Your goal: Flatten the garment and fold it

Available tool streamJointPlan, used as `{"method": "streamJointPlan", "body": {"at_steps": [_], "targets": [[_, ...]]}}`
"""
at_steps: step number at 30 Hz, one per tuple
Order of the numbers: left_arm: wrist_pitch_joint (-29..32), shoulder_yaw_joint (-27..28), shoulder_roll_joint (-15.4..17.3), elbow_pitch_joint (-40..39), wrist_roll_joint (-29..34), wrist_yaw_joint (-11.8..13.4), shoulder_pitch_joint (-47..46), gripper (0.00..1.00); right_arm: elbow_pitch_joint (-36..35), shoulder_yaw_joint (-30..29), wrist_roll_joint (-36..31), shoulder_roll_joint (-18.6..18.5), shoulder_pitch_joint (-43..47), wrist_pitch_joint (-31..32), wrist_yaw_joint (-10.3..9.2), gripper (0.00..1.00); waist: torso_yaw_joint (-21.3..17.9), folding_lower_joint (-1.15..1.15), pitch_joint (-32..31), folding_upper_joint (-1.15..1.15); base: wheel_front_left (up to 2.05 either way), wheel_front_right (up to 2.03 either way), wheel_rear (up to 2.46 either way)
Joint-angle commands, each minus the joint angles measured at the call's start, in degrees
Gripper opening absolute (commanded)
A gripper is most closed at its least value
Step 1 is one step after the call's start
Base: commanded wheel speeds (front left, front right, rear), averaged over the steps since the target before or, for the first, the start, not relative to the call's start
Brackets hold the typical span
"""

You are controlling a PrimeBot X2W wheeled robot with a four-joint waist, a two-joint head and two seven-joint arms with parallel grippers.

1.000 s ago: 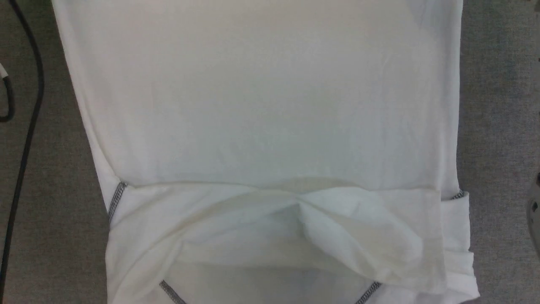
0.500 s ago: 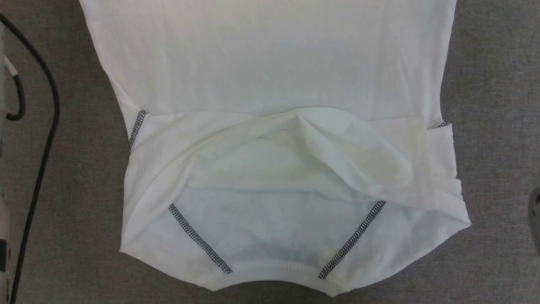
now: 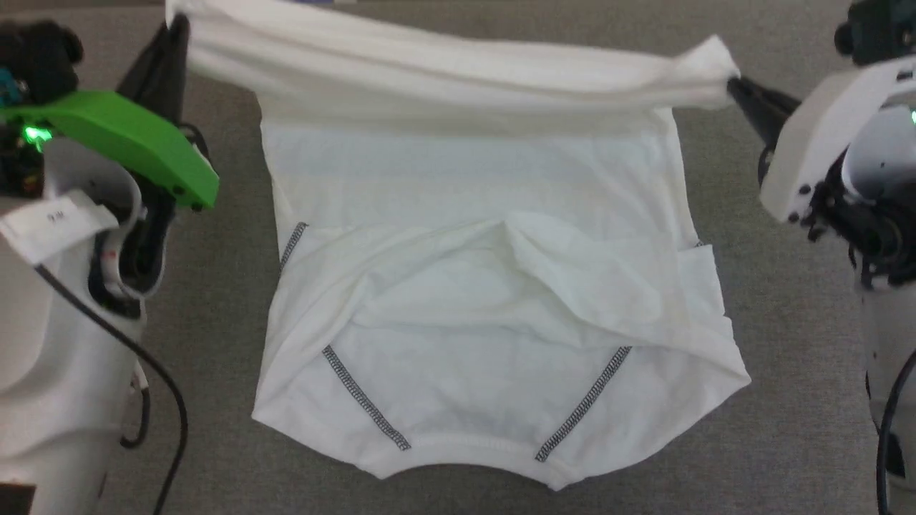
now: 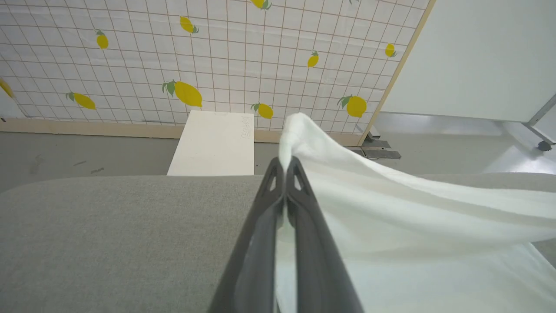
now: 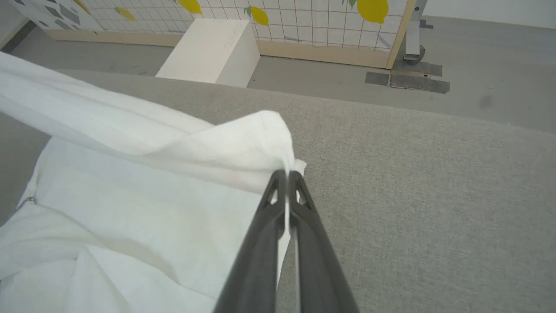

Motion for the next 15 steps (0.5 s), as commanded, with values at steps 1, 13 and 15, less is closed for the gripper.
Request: {"method": "streamJointPlan", "body": {"at_steps": [1, 13, 15], "targets": [[-0.7, 0.5, -0.3, -1.6, -1.2, 1.0, 3.7, 0.0, -1.9, -0.7, 1.2, 0.0, 3.3, 0.3, -0.09, 0.0, 1.0, 0.0, -5.9, 0.0, 0.0, 0.0, 0.0], [-3.9, 3.3, -3.5, -15.0, -7.3, 8.3, 33.2, 0.0, -13.7, -10.9, 3.6, 7.3, 28.1, 1.1, -0.09, 0.0, 0.9, 0.0, -11.2, 0.0, 0.0, 0.0, 0.0], [-3.5, 3.0, -3.8, -15.7, -8.0, 8.8, 35.9, 0.0, -14.2, -12.3, 3.6, 8.4, 30.4, 1.0, -0.09, 0.0, 1.0, 0.0, -11.6, 0.0, 0.0, 0.0, 0.0]]}}
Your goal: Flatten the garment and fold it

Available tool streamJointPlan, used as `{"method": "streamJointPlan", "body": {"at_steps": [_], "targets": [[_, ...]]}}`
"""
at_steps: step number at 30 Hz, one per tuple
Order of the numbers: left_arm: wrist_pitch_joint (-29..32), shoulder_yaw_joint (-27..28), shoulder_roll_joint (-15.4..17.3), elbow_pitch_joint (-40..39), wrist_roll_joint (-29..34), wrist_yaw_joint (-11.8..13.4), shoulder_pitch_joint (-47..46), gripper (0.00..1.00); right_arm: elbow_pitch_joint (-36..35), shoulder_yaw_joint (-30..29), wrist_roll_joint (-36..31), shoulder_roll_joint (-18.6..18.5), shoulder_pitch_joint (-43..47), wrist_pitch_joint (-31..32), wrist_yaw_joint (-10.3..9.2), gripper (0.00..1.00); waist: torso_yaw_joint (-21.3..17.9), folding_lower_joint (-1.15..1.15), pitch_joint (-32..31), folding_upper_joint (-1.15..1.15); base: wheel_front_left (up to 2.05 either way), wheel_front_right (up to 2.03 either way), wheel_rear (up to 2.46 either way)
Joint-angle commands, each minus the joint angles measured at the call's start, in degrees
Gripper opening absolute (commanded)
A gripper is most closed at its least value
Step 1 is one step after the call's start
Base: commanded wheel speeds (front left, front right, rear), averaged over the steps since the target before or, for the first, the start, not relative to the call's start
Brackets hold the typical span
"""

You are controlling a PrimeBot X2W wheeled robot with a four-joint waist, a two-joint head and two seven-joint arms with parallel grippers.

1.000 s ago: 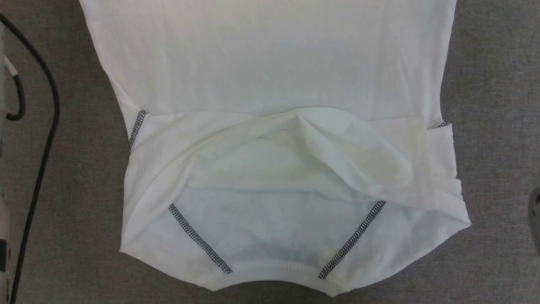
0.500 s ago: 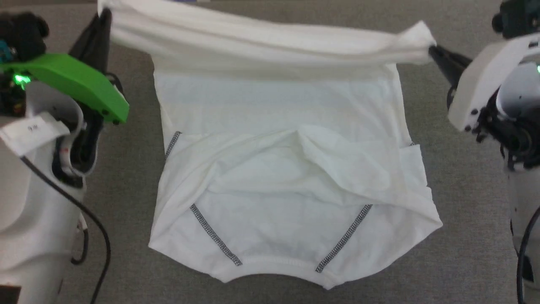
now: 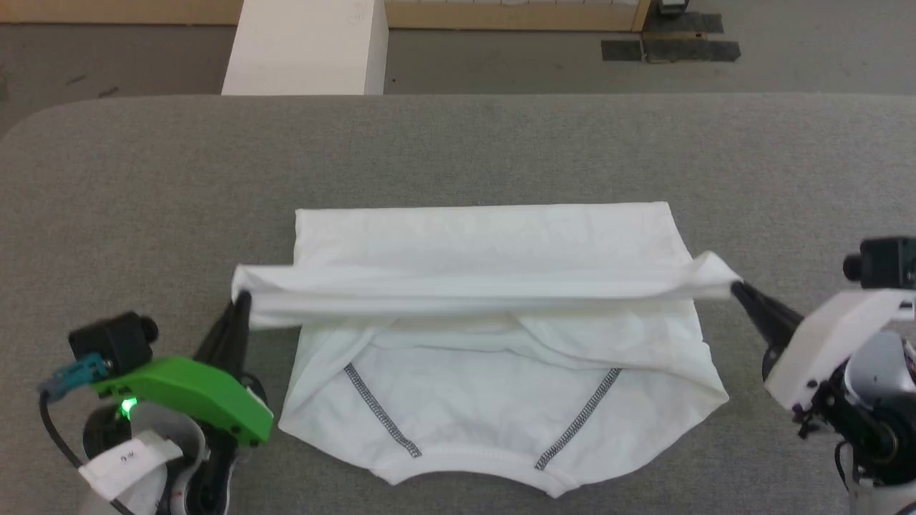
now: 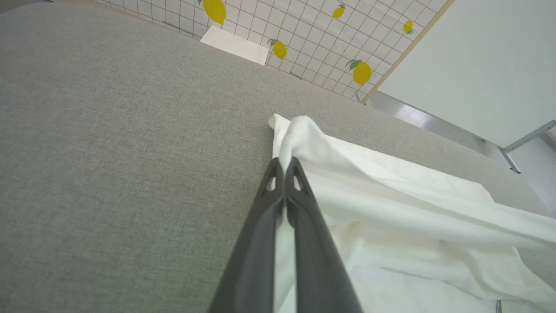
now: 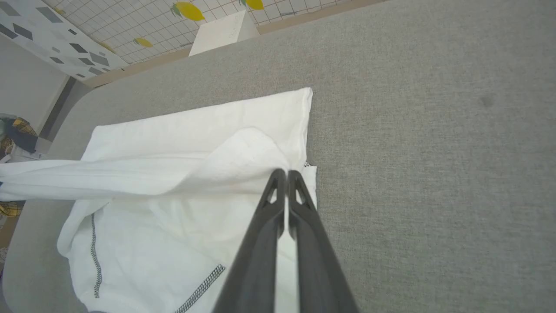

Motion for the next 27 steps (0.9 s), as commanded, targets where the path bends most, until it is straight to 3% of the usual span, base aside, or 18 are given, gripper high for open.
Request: {"method": "streamJointPlan", "body": {"at_steps": [1, 10, 20, 21, 22, 23, 24, 27], "targets": [[0.1, 0.2, -0.2, -0.3, -0.7, 0.7, 1.7, 0.0, -0.6, -0.9, -0.3, 0.5, 1.7, 0.0, -0.09, 0.0, 0.1, 0.01, -0.7, 0.0, 0.0, 0.0, 0.0], [3.9, -1.4, 0.2, 0.6, -1.8, 4.0, 10.2, 0.0, 0.0, -2.9, -2.3, 2.6, 11.2, 1.1, -0.09, 0.0, 0.5, 0.01, -2.2, 0.0, 0.0, 0.0, 0.0], [8.7, -4.7, 0.4, 5.2, -1.3, 5.8, 10.9, 0.0, 4.0, -1.5, -4.8, 3.1, 16.5, 3.5, -0.09, 0.0, 0.7, 0.01, -3.8, 0.0, 0.0, 0.0, 0.0], [9.1, -4.8, 0.3, 5.5, -1.5, 6.0, 10.8, 0.0, 4.2, -1.3, -4.8, 3.1, 16.7, 4.0, -0.09, 0.16, 0.6, 0.01, -3.9, 0.0, 0.0, 0.0, 0.0], [9.4, -4.7, 0.1, 5.8, -1.8, 6.2, 10.7, 0.07, 4.2, -0.9, -4.6, 3.1, 16.9, 4.5, -0.09, 0.7, 0.6, 0.01, -4.0, 0.0, 0.0, 0.0, 0.0], [9.8, -4.7, -0.1, 6.1, -2.2, 6.3, 10.6, 0.53, 4.1, -0.7, -4.7, 3.2, 17.0, 4.5, -0.09, 1.0, 0.5, 0.01, -4.0, 0.0, 0.0, 0.0, 0.0], [10.2, -4.8, 0.0, 6.2, -2.2, 6.5, 10.6, 1.0, 3.8, -0.7, -4.8, 3.2, 17.1, 4.5, -0.09, 1.0, 0.4, 0.01, -4.1, 0.0, 0.0, 0.0, 0.0], [11.6, -4.4, 0.5, 5.7, -3.0, 7.1, 11.0, 1.0, 2.1, -0.8, -4.2, 3.2, 17.3, 4.8, -0.09, 1.0, 0.3, 0.01, -4.4, 0.0, 0.0, 0.0, 0.0]]}}
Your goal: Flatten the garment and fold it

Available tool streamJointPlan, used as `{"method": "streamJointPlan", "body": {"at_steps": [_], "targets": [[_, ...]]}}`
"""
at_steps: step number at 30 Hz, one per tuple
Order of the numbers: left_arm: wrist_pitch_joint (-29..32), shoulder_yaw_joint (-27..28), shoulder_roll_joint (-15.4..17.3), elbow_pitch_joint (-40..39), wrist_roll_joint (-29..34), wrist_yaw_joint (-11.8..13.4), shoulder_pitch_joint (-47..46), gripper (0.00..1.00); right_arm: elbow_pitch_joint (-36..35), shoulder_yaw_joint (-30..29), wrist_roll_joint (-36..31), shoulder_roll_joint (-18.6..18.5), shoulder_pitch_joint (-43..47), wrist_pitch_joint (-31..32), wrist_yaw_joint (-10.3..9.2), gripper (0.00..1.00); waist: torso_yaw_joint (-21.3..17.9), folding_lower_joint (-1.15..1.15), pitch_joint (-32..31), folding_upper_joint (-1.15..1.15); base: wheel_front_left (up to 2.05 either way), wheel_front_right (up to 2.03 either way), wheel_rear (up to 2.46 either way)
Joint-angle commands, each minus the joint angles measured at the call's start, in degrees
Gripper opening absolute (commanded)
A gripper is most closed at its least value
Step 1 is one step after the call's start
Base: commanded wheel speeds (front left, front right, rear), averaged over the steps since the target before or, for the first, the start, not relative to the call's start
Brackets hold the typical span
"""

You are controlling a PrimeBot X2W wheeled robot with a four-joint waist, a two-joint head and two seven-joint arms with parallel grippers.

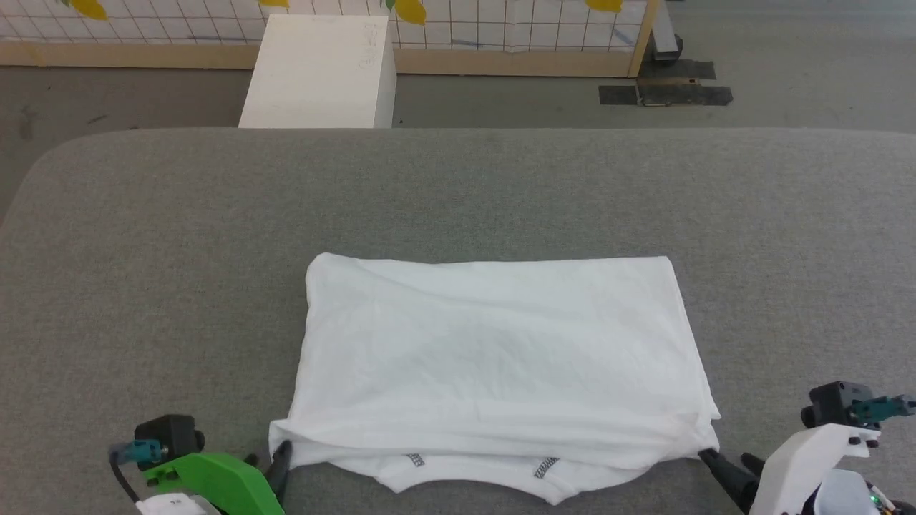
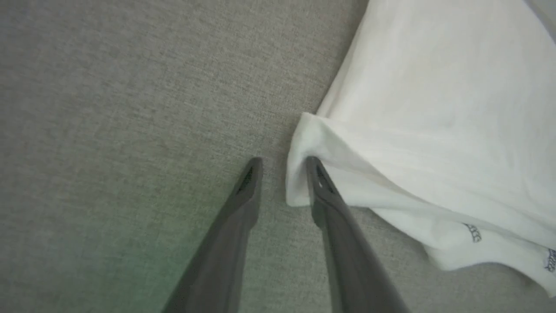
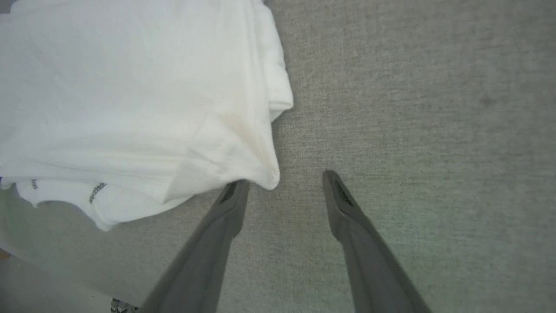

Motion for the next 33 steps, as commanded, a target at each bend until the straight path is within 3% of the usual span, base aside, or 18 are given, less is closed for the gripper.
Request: {"method": "streamJointPlan", "body": {"at_steps": [1, 6, 10, 16, 18, 24, 33], "targets": [[0.8, 0.5, 1.1, -0.3, -0.4, 0.8, 1.0, 1.0, -1.4, -0.4, 0.5, 0.0, 0.7, 0.3, -0.09, 1.0, -0.1, 0.01, -0.2, 0.0, 0.0, 0.0, 0.0], [-1.4, 5.3, 4.5, -4.3, 1.0, 4.4, 1.9, 1.0, -8.1, -4.8, 1.9, 0.0, 0.1, 0.3, -0.09, 1.0, -0.1, 0.01, -0.9, 0.0, 0.0, 0.0, 0.0], [-8.4, 9.1, 6.3, -7.9, 4.3, 4.8, -0.1, 1.0, -11.2, -7.7, -0.2, -0.5, -3.2, 0.6, -0.09, 1.0, -0.1, 0.01, -1.1, 0.0, 0.0, 0.0, 0.0], [-26.1, 8.0, 6.3, -9.4, 14.6, 0.4, -6.0, 1.0, -6.8, -4.0, -5.1, -2.4, -9.8, 4.1, -0.09, 1.0, 0.0, 0.01, -0.5, 0.0, 0.0, 0.0, 0.0], [-28.9, 7.1, 5.3, -8.7, 17.8, -0.5, -7.5, 1.0, -3.5, -2.2, -6.9, -2.8, -11.9, 5.6, -0.09, 1.0, 0.2, 0.01, -0.1, 0.0, 0.0, 0.0, 0.0], [-30.3, 5.1, 1.7, -8.4, 26.4, -3.0, -10.6, 1.0, 5.9, 3.6, -10.5, -3.9, -17.6, 7.7, -0.09, 1.0, 1.3, 0.01, 1.8, 0.0, 0.0, 0.0, 0.0], [-30.3, 7.0, -2.6, -5.8, 28.7, -6.6, -10.9, 1.0, 15.2, 11.0, -12.3, -6.2, -21.2, 6.9, -0.09, 1.0, 2.0, 0.01, 4.1, 0.0, 0.0, 0.0, 0.0]]}}
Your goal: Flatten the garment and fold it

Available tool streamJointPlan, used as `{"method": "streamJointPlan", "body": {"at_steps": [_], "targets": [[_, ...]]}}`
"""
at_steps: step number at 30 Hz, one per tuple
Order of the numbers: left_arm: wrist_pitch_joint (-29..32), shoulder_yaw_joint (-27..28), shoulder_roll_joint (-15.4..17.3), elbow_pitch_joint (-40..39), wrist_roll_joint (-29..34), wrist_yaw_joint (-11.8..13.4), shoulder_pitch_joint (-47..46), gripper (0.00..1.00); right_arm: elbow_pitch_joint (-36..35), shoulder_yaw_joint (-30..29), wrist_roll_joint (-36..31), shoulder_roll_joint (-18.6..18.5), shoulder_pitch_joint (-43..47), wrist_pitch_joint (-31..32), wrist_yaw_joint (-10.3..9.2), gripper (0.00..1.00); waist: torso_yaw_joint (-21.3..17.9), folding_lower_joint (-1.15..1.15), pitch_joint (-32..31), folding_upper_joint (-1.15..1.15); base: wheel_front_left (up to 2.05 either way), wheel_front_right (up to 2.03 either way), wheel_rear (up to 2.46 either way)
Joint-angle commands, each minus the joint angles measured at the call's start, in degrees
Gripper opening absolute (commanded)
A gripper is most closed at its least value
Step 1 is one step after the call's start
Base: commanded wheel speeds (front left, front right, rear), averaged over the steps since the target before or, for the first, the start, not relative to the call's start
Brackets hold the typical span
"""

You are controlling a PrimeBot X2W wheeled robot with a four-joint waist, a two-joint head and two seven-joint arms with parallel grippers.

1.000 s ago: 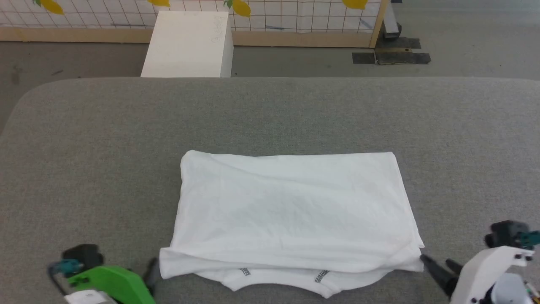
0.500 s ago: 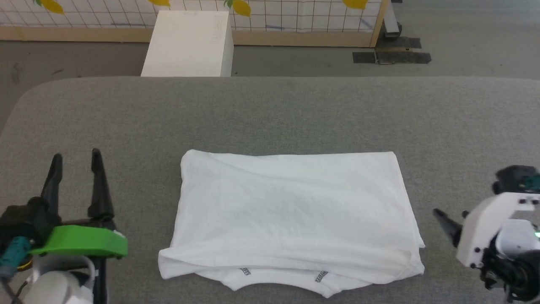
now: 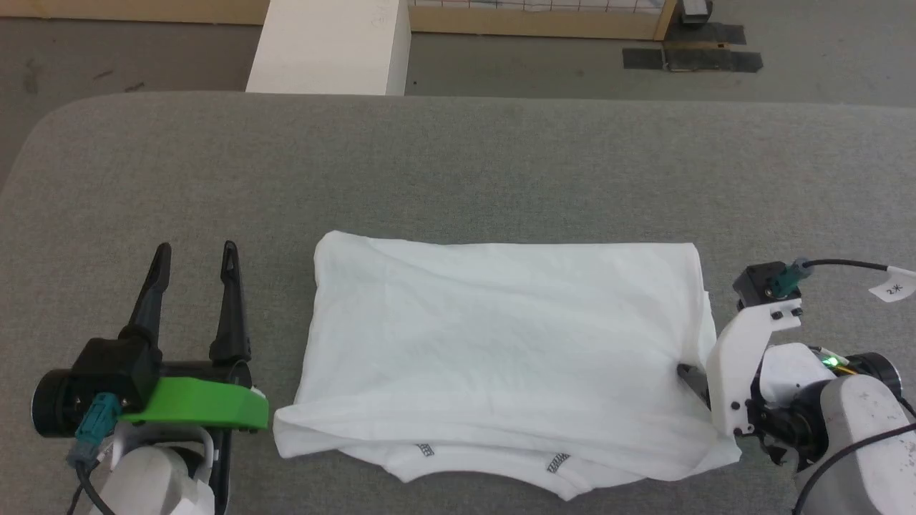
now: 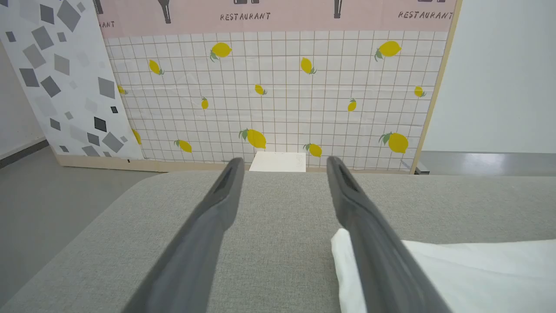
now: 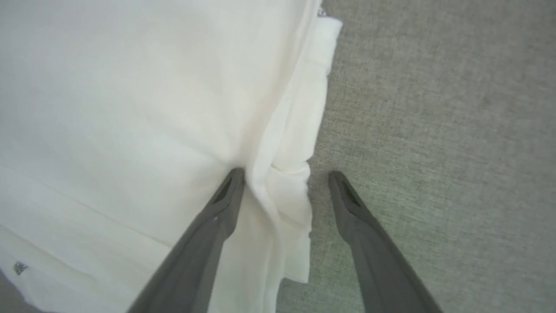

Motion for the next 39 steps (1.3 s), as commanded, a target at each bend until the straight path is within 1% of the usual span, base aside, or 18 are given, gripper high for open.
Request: {"method": "streamJointPlan", "body": {"at_steps": [1, 2, 3, 5, 8, 10, 16, 18, 21, 25, 29, 32, 34, 36, 39], "targets": [[-0.4, 0.6, -0.7, 0.4, 0.9, -0.5, -0.9, 1.0, 1.7, 0.9, 0.3, -0.2, -0.2, -0.2, -0.1, 1.0, 0.1, 0.0, 0.4, 0.0, 0.0, 0.0, 0.0], [-0.4, 0.9, -1.0, 0.6, 1.0, -0.7, -0.8, 1.0, 2.4, 1.3, 0.8, -0.2, -0.2, -0.2, -0.1, 1.0, 0.0, 0.0, 0.4, 0.0, 0.0, 0.0, 0.0], [-0.4, 1.3, -1.4, 0.8, 1.1, -1.0, -0.8, 1.0, 3.1, 1.6, 1.4, -0.3, -0.3, -0.2, -0.1, 0.4, 0.0, 0.0, 0.5, 0.0, 0.0, 0.0, 0.0], [-0.4, 1.8, -2.1, 1.1, 1.5, -1.4, -0.6, 1.0, 3.6, 2.0, 2.7, -0.6, -0.7, -0.9, -0.1, 0.0, -0.2, 0.0, 0.5, 0.0, 0.0, 0.0, 0.0], [-0.4, 2.3, -2.9, 1.3, 2.1, -2.0, -0.4, 1.0, 3.7, 0.3, 4.2, -1.4, -1.3, -2.2, -0.1, 0.0, -0.5, 0.0, 0.6, 0.0, 0.0, 0.0, 0.0], [-0.4, 2.6, -3.3, 1.6, 2.4, -2.4, -0.5, 1.0, 3.8, -1.7, 4.1, -2.6, -1.5, -2.6, -0.1, 0.0, -0.5, 0.0, 0.6, 0.0, 0.0, 0.0, 0.0], [-0.4, 3.8, -3.9, 2.4, 2.7, -3.7, -0.7, 1.0, 4.5, -9.5, 0.2, -6.2, -1.7, -2.5, -0.1, 0.0, -0.7, 0.0, 0.6, 0.0, 0.0, 0.0, 0.0], [-0.4, 4.0, -4.1, 2.6, 2.9, -3.9, -0.7, 1.0, 4.6, -11.2, -1.0, -6.5, -1.8, -2.5, -0.1, 0.0, -0.7, 0.0, 0.4, 0.0, 0.0, 0.0, 0.0], [-0.4, 4.0, -4.4, 2.9, 3.2, -4.2, -0.5, 1.0, 3.6, -11.8, -1.7, -6.4, -1.7, -1.9, -0.1, 0.0, -0.7, 0.0, 0.0, 0.0, 0.0, 0.0, 0.0], [-0.4, 4.2, -4.7, 3.3, 3.3, -4.6, -0.4, 1.0, -1.8, -9.7, 0.3, -6.9, -0.7, -0.5, -0.1, 0.0, -0.4, 0.0, -0.9, 0.0, 0.0, 0.0, 0.0], [-0.4, 4.5, -5.0, 3.4, 3.5, -4.8, 0.0, 1.0, -12.7, -5.9, 4.9, -8.0, 2.2, 2.5, -0.1, 0.0, 0.0, 0.0, -2.1, 0.0, 0.0, 0.0, 0.0], [-0.4, 4.5, -5.2, 3.4, 3.6, -4.9, 0.5, 1.0, -20.4, -2.7, 9.3, -7.5, 4.4, 5.4, -0.1, 0.0, 0.2, 0.0, -2.7, 0.0, 0.0, 0.0, 0.0], [-0.4, 4.5, -5.4, 3.4, 3.7, -5.0, 0.7, 1.0, -24.2, -0.4, 10.7, -7.1, 4.9, 6.5, -0.1, 0.0, 0.4, 0.0, -2.9, 0.0, 0.0, 0.0, 0.0], [-0.4, 4.5, -5.5, 3.4, 3.7, -5.1, 1.0, 1.0, -26.1, 1.9, 12.0, -6.1, 4.9, 7.2, -0.1, 0.0, 0.6, 0.0, -3.1, 0.0, 0.0, 0.0, 0.0], [-0.4, 4.7, -5.5, 3.3, 3.6, -5.3, 1.1, 1.0, -26.2, 5.0, 12.9, -4.1, 3.8, 7.0, -0.1, 0.0, 1.2, 0.0, -3.1, 0.0, 0.0, 0.0, 0.0]]}}
